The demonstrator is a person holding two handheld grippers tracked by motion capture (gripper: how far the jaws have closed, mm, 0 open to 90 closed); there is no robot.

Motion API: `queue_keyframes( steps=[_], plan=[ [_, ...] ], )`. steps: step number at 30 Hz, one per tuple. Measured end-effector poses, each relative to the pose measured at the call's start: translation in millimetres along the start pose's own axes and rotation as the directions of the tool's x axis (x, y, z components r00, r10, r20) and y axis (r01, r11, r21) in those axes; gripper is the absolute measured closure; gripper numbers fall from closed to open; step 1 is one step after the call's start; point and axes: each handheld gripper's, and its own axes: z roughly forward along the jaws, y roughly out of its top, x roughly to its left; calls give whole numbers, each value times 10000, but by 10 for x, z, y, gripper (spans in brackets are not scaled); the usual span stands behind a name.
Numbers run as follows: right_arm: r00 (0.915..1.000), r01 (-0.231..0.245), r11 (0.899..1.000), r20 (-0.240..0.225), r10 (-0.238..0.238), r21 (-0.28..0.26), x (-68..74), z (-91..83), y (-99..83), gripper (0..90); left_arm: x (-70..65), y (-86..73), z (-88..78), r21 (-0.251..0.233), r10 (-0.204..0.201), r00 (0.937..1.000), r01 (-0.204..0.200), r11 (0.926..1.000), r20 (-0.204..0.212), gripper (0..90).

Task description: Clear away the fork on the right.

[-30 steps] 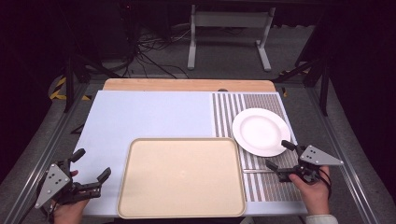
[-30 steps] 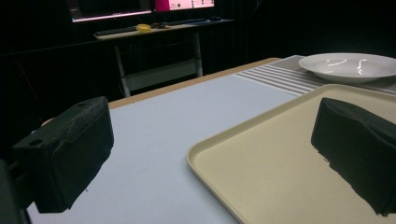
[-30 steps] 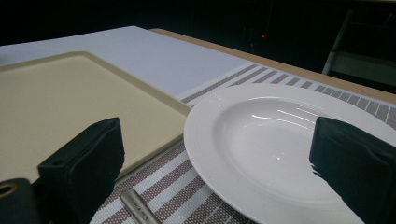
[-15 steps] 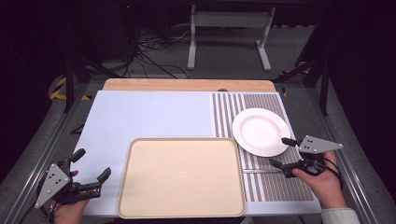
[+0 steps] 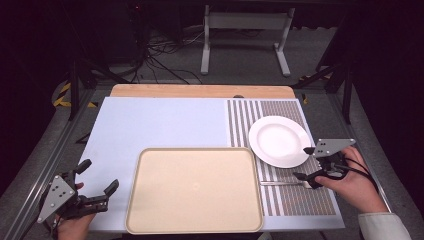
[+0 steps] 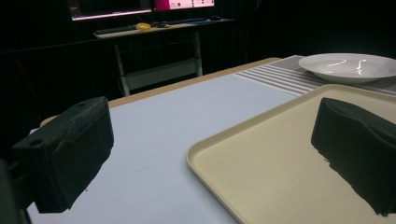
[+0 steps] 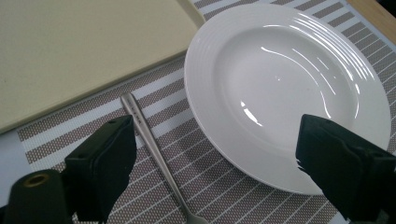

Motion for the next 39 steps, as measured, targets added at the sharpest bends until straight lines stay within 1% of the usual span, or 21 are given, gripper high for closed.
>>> queue_keyframes(
  steps=[4, 5, 7, 8, 10, 11, 13, 14, 16, 18, 25, 28, 30, 31, 32, 33, 34, 35, 37, 38, 39],
  plan=[
    [9989, 402, 9967, -280, -383, 702, -5, 31, 49, 132, -2, -1, 1, -35, -1, 10000, 1, 10000, -4, 2],
    [9989, 402, 9967, -280, -383, 702, -5, 31, 49, 132, -2, -1, 1, -35, -1, 10000, 1, 10000, -4, 2],
    [9975, 578, 9932, -456, -534, 1010, -9, 44, 72, 132, 0, 0, 1, -38, -3, 10000, 3, 10000, 2, 2],
    [9963, 720, 9890, -549, -654, 1291, -7, 57, 90, 132, 0, 0, 1, -38, -13, 10000, 13, 10000, 5, 2],
    [9956, 773, 9869, -627, -690, 1415, -4, 60, 97, 133, -1, 0, 1, -35, -3, 10000, 3, 10000, 1, 2],
    [9936, 914, 9804, -813, -782, 1745, 2, 75, 114, 133, -1, 1, 1, -35, 2, 10000, -2, 10000, 1, 2],
    [9923, 998, 9755, -922, -829, 1960, 6, 88, 127, 133, -3, 1, 1, 5, 15, 10000, -15, 10000, 6, 2],
    [9923, 998, 9755, -922, -829, 1960, 6, 88, 127, 133, -3, 1, 1, 5, 15, 10000, -15, 10000, 6, 2],
    [9896, 1169, 9670, -1086, -942, 2265, 7, 105, 140, 132, -3, 1, 2, 2, 9, 10000, -9, 10000, 6, 2],
    [9881, 1267, 9608, -1167, -1003, 2465, 10, 116, 153, 132, -2, 2, 2, 8, 8, 10000, -8, 10000, 7, 2],
    [9825, 1648, 9405, -1337, -1299, 2972, 13, 134, 196, 137, 0, 2, 2, 22, 0, 10000, 0, 10000, 17, 2],
    [9793, 1802, 9265, -1486, -1375, 3303, 15, 144, 210, 138, -1, 3, 2, 31, 2, 10000, -2, 10000, 15, 2],
    [9782, 1870, 9252, -1491, -1445, 3303, 16, 151, 214, 141, -2, 3, 2, 26, 5, 10000, -5, 10000, 14, 2],
    [9759, 1985, 9207, -1551, -1538, 3361, 19, 161, 221, 141, -1, 4, 2, 29, 20, 10000, -20, 10000, 19, 2],
    [9737, 2092, 9132, -1612, -1613, 3496, 28, 181, 226, 144, -2, 3, 3, 21, 11, 10000, -11, 10000, 14, 2],
    [9730, 2117, 9104, -1640, -1623, 3554, 29, 186, 228, 145, -1, 3, 3, 26, 13, 10000, -13, 10000, 15, 2],
    [9730, 2117, 9104, -1640, -1623, 3554, 29, 186, 228, 145, -1, 3, 3, 26, 13, 10000, -13, 10000, 15, 2],
    [9720, 2146, 9053, -1712, -1610, 3666, 32, 205, 227, 147, -1, 3, 3, 20, 5, 10000, -5, 10000, 13, 2],
    [9733, 2094, 9052, -1684, -1563, 3697, 37, 213, 224, 148, -1, 3, 2, 24, 3, 10000, -3, 10000, 9, 2],
    [9729, 2094, 9021, -1732, -1534, 3774, 37, 221, 221, 149, 0, 3, 2, 29, 10, 10000, -10, 10000, 13, 2],
    [9701, 2197, 8973, -1829, -1595, 3829, 33, 236, 215, 154, 0, 3, 2, 27, 8, 10000, -8, 10000, 18, 2]
  ],
)
